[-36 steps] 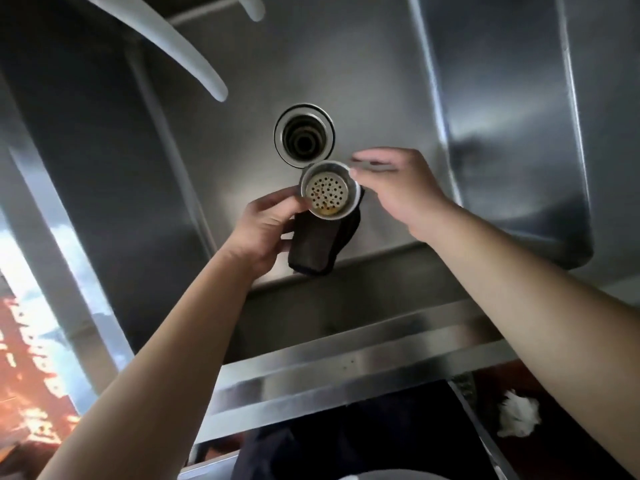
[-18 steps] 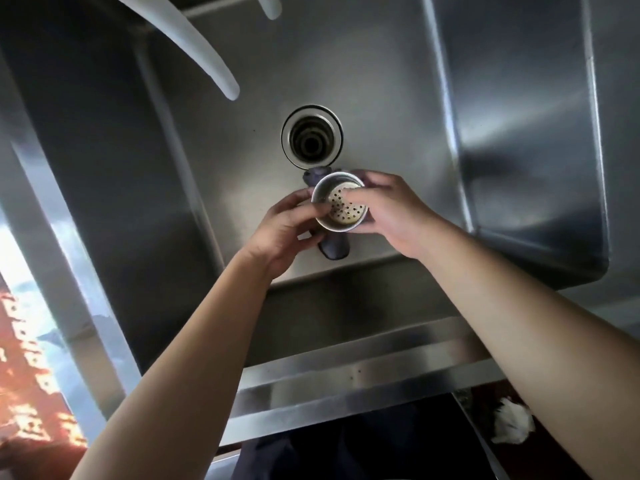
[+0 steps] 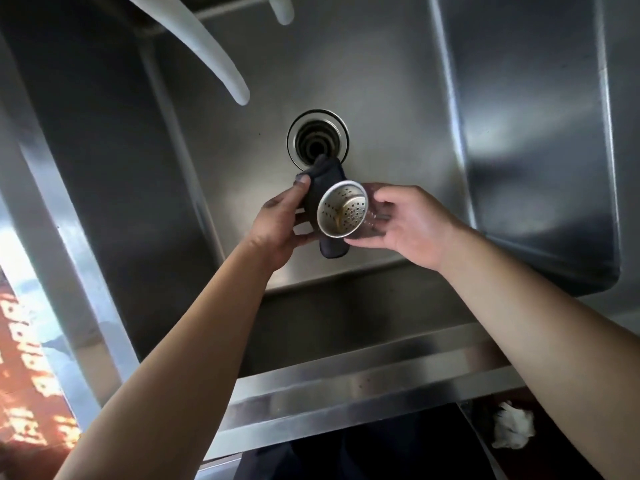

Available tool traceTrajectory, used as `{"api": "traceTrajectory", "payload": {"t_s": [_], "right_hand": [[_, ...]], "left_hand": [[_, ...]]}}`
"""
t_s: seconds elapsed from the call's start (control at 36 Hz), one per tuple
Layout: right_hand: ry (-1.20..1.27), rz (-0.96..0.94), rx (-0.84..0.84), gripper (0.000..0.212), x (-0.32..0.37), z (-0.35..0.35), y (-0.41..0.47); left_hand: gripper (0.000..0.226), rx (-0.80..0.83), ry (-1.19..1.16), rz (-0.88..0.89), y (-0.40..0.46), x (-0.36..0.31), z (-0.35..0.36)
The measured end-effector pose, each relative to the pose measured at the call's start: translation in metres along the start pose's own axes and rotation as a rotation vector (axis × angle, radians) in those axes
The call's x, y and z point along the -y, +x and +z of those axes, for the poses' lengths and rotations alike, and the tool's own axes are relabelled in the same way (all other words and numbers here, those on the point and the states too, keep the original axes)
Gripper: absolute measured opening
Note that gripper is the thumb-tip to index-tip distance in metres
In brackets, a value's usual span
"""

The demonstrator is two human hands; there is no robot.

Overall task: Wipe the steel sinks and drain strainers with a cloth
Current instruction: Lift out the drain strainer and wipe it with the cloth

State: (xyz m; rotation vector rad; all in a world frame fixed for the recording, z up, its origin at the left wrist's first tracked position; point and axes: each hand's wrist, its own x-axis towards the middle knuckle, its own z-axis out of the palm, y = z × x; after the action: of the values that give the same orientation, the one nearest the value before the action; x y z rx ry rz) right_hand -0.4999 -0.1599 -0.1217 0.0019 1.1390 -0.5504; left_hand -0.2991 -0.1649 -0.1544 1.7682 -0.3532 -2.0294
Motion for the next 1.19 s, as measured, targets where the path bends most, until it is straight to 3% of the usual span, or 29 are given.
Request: {"api": "traceTrajectory", "payload": {"t_s": [0.19, 0.31, 0.42, 0.5, 0.58, 0.67, 0.78, 0.86, 0.97, 1.06, 1.14, 1.19], "right_hand": [[-0.005, -0.102, -0.107, 0.015, 0.014, -0.004, 0.002], [-0.062, -0.163, -0.103, 0.015, 0.012, 0.006, 0.006], [-0.106, -0.202, -0.100, 0.024, 0.007, 0.008, 0.002], [-0.112, -0.188, -0.073, 0.032, 0.003, 0.009, -0.003], [-0.134, -0.180, -0.027, 0.037, 0.002, 0.008, -0.007], [-0.190, -0.170, 0.035, 0.039, 0.001, 0.006, -0.010], [-0.231, -0.163, 0.026, 0.030, -0.004, 0.009, -0.011], [-0.236, -0.155, 0.002, 0.026, -0.009, 0.013, -0.014], [-0.284, -0.172, -0.039, 0.031, -0.007, 0.013, -0.021], [-0.309, -0.126, 0.078, 0.045, 0.002, 0.006, -0.028], [-0.405, -0.042, 0.276, 0.064, 0.015, 0.000, -0.036], [-0.585, -0.110, 0.265, 0.069, 0.018, 0.003, -0.039]], "left_hand": [[0.019, -0.020, 0.107, 0.279, -0.016, -0.003, 0.006], [0.034, -0.005, 0.236, 0.385, -0.027, -0.006, 0.012], [0.024, 0.016, 0.228, 0.277, -0.033, -0.013, 0.008], [0.014, 0.028, 0.189, 0.297, -0.033, -0.012, 0.007], [0.046, -0.023, 0.080, 0.235, -0.028, -0.007, 0.004], [0.073, 0.081, 0.026, 0.089, -0.023, -0.004, -0.002], [0.052, 0.207, 0.096, 0.010, -0.019, 0.002, 0.002], [0.043, 0.122, 0.228, 0.041, -0.019, 0.006, 0.010], [0.040, 0.051, 0.208, 0.117, -0.023, 0.010, 0.023], [0.039, 0.035, 0.170, 0.123, -0.029, 0.008, 0.024], [0.050, 0.181, 0.125, -0.010, -0.036, -0.002, 0.016], [0.054, 0.278, 0.111, -0.104, -0.039, -0.007, 0.013]]}}
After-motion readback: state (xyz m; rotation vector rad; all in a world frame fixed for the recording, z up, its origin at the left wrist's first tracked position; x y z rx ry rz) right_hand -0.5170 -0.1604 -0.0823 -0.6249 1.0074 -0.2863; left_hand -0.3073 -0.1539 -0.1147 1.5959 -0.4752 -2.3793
